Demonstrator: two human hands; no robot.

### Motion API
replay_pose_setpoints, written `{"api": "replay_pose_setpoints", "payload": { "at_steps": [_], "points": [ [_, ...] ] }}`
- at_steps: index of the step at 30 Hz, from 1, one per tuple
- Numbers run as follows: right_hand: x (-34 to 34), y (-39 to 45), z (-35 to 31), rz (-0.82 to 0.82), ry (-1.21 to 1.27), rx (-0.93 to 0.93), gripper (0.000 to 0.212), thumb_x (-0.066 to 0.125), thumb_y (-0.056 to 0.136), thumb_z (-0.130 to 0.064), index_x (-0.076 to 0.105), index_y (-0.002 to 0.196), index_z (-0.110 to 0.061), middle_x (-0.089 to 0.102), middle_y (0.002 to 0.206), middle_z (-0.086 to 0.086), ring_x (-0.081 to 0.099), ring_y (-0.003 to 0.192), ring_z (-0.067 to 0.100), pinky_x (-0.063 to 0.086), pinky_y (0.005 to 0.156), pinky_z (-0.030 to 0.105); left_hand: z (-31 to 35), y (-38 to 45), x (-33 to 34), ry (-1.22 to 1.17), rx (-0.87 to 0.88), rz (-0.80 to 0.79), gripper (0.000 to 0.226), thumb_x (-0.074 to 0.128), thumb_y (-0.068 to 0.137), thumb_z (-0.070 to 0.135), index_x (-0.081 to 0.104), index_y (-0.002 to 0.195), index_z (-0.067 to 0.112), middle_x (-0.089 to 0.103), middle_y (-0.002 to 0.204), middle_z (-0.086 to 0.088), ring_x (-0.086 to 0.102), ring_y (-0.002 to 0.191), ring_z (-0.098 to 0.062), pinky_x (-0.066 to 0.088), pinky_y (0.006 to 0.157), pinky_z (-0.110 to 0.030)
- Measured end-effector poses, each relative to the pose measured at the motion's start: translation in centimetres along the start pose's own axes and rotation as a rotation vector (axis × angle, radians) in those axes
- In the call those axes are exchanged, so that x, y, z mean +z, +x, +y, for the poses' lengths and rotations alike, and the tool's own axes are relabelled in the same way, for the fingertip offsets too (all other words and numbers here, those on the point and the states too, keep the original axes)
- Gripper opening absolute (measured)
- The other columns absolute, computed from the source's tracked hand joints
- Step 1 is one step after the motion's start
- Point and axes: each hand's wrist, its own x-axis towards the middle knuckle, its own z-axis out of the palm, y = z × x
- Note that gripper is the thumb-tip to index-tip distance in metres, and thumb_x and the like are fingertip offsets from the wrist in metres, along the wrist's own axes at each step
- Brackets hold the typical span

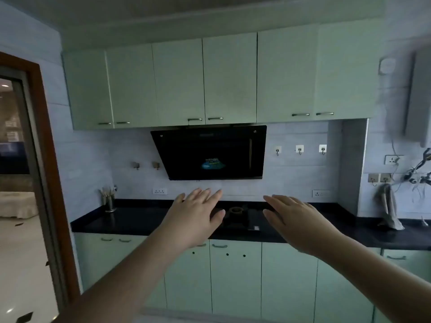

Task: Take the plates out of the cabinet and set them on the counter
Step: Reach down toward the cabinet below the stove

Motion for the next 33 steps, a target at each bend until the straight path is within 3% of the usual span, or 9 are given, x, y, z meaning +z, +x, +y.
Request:
{"api": "replay_pose_setpoints", "payload": {
  "at_steps": [5, 10, 14, 22, 27, 33],
  "points": [
    [1.2, -1.2, 2.4, -0.025, -0.031, 0.063, 0.059, 0.021, 0.098, -0.055, 0.023, 0.151, -0.029, 0.033, 0.156, -0.007, 0.028, 0.143, 0.013, 0.023, 0.116, 0.034, 1.8, 1.6, 1.9, -0.017, 0.099, 0.010, 0.063, 0.013, 0.101, 0.058, 0.002, 0.157, 0.032, 0.009, 0.166, 0.003, 0.004, 0.152, -0.015, 0.010, 0.122, -0.045],
    [2.1, -1.9, 6.4, -0.040, -0.079, 0.103, 0.063, 0.015, 0.095, -0.060, 0.020, 0.152, -0.034, 0.028, 0.158, -0.010, 0.023, 0.144, 0.010, 0.019, 0.116, 0.032, 4.6, 4.3, 5.3, -0.026, 0.039, -0.005, 0.067, 0.010, 0.097, 0.062, 0.011, 0.157, 0.032, 0.011, 0.166, 0.002, 0.005, 0.152, -0.017, 0.011, 0.122, -0.046],
    [2.5, -0.9, 10.6, -0.018, -0.119, 0.099, 0.068, 0.009, 0.090, -0.064, 0.020, 0.151, -0.035, 0.028, 0.157, -0.011, 0.023, 0.144, 0.009, 0.018, 0.117, 0.032, 7.2, 8.1, 7.9, -0.049, 0.091, -0.005, 0.068, 0.011, 0.096, 0.065, 0.010, 0.157, 0.034, 0.011, 0.166, 0.004, 0.004, 0.152, -0.015, 0.010, 0.121, -0.042],
    [5.7, 3.1, 17.2, -0.034, -0.095, 0.045, 0.063, 0.017, 0.095, -0.060, 0.023, 0.151, -0.032, 0.029, 0.157, -0.009, 0.023, 0.144, 0.011, 0.017, 0.117, 0.031, 10.2, 13.9, 11.5, -0.063, 0.074, -0.043, 0.070, 0.009, 0.094, 0.066, 0.008, 0.157, 0.034, 0.009, 0.166, 0.005, 0.004, 0.152, -0.014, 0.010, 0.120, -0.039],
    [8.4, 6.4, 18.2, -0.045, -0.034, -0.003, 0.063, 0.018, 0.095, -0.060, 0.024, 0.151, -0.031, 0.030, 0.157, -0.009, 0.025, 0.143, 0.011, 0.019, 0.116, 0.030, 8.6, 14.7, 12.6, -0.048, 0.027, -0.084, 0.072, 0.005, 0.091, 0.067, 0.003, 0.156, 0.036, 0.005, 0.166, 0.006, 0.001, 0.152, -0.013, 0.006, 0.121, -0.037],
    [12.4, 12.7, 14.0, -0.051, 0.060, -0.073, 0.064, 0.016, 0.095, -0.058, 0.022, 0.152, -0.030, 0.026, 0.159, -0.008, 0.021, 0.145, 0.010, 0.017, 0.117, 0.031, 3.2, 15.4, 15.3, -0.032, -0.074, -0.133, 0.070, 0.007, 0.093, 0.066, 0.001, 0.156, 0.036, 0.003, 0.166, 0.007, -0.002, 0.152, -0.012, 0.003, 0.121, -0.037]
  ]
}}
